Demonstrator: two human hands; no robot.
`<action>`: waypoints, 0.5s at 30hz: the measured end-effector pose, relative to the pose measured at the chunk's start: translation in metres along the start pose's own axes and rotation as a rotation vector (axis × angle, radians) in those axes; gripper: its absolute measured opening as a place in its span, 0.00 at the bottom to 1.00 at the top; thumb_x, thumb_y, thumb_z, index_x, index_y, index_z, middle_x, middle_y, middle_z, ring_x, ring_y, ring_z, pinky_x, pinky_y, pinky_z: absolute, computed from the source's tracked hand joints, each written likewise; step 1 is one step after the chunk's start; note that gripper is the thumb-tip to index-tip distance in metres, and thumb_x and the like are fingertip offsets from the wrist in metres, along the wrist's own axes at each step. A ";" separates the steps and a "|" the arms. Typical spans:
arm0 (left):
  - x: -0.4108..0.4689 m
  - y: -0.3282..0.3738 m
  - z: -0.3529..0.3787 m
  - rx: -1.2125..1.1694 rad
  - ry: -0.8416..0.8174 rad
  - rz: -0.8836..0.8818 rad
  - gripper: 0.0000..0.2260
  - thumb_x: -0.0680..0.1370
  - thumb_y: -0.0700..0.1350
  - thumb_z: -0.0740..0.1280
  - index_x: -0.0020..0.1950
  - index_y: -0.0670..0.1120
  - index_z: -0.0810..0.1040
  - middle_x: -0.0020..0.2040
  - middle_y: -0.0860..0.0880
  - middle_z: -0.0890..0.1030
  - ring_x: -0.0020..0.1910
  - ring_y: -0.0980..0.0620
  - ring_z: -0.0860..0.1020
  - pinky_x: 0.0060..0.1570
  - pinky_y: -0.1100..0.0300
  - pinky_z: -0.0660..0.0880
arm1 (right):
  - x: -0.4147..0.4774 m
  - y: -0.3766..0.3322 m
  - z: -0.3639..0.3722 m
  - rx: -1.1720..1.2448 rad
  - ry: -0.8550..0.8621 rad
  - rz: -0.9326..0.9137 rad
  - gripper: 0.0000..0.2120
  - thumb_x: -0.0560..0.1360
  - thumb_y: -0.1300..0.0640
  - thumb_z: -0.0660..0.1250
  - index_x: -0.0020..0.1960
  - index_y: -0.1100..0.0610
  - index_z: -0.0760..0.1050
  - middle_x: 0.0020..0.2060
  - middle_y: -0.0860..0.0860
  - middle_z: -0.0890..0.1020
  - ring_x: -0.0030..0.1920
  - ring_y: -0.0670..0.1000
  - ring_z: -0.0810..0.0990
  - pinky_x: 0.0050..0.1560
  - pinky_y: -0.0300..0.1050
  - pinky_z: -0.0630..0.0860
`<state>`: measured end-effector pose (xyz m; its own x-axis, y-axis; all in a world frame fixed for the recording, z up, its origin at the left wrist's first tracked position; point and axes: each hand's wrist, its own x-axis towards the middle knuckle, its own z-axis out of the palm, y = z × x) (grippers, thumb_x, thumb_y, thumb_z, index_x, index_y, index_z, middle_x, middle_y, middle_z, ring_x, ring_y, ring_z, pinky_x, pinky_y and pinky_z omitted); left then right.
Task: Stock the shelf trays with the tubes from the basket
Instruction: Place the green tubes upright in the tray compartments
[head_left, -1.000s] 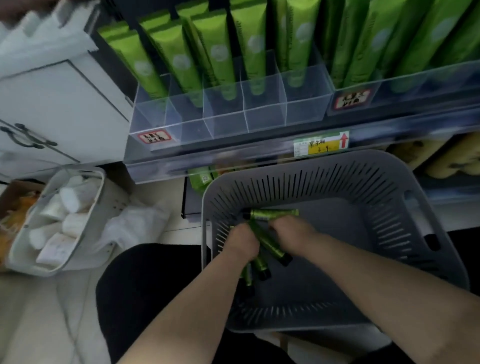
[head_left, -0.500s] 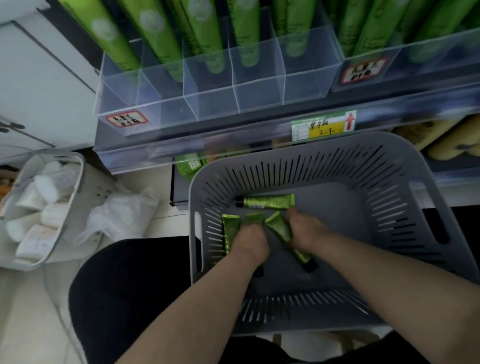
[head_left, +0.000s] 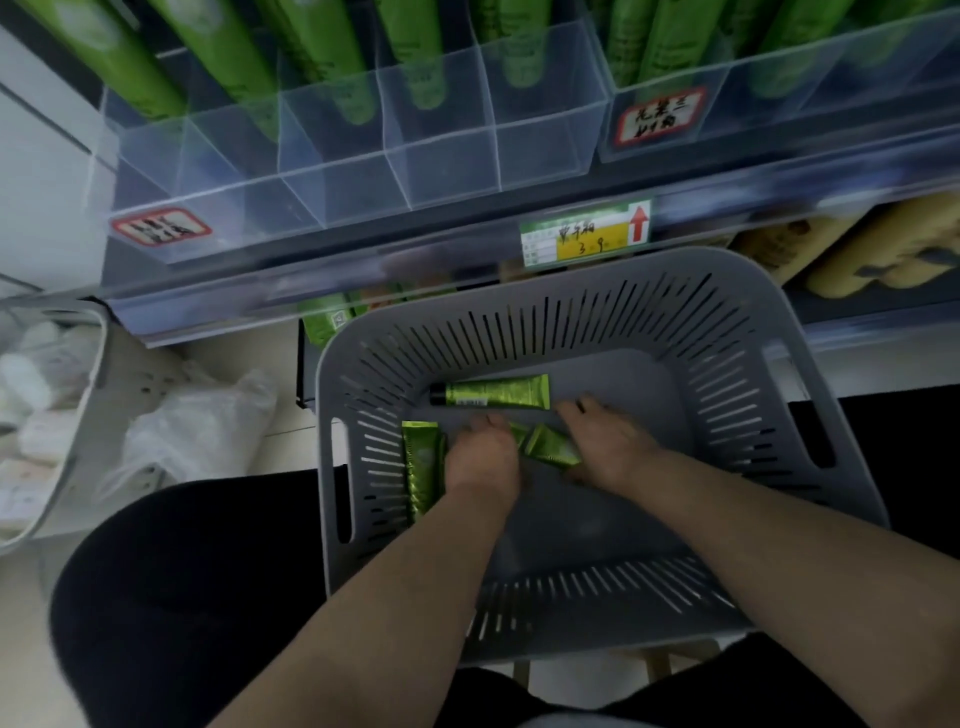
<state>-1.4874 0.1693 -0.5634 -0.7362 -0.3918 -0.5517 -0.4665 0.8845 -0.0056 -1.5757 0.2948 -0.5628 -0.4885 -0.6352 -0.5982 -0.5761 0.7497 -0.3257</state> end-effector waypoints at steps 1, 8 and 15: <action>0.001 0.001 0.001 0.004 0.001 -0.013 0.25 0.76 0.47 0.69 0.67 0.39 0.62 0.64 0.39 0.71 0.60 0.41 0.74 0.53 0.51 0.75 | 0.001 -0.001 0.001 0.017 0.007 -0.021 0.36 0.70 0.52 0.72 0.72 0.53 0.57 0.63 0.58 0.69 0.60 0.59 0.73 0.57 0.50 0.73; 0.000 -0.009 -0.013 -0.296 -0.051 -0.091 0.30 0.75 0.40 0.65 0.74 0.39 0.57 0.61 0.40 0.76 0.59 0.42 0.77 0.52 0.54 0.76 | 0.000 0.001 -0.006 -0.047 -0.024 -0.027 0.33 0.69 0.50 0.71 0.69 0.51 0.59 0.57 0.54 0.73 0.56 0.55 0.75 0.48 0.45 0.73; -0.020 -0.022 -0.033 -0.563 0.094 -0.034 0.14 0.79 0.45 0.62 0.62 0.41 0.71 0.51 0.41 0.80 0.52 0.41 0.78 0.45 0.55 0.75 | -0.008 -0.006 -0.026 0.038 0.037 -0.002 0.18 0.75 0.57 0.64 0.64 0.53 0.64 0.52 0.54 0.77 0.49 0.54 0.76 0.38 0.41 0.67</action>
<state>-1.4788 0.1493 -0.5246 -0.7448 -0.4612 -0.4822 -0.6608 0.6100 0.4373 -1.5853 0.2905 -0.5365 -0.5117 -0.6429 -0.5700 -0.5524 0.7543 -0.3548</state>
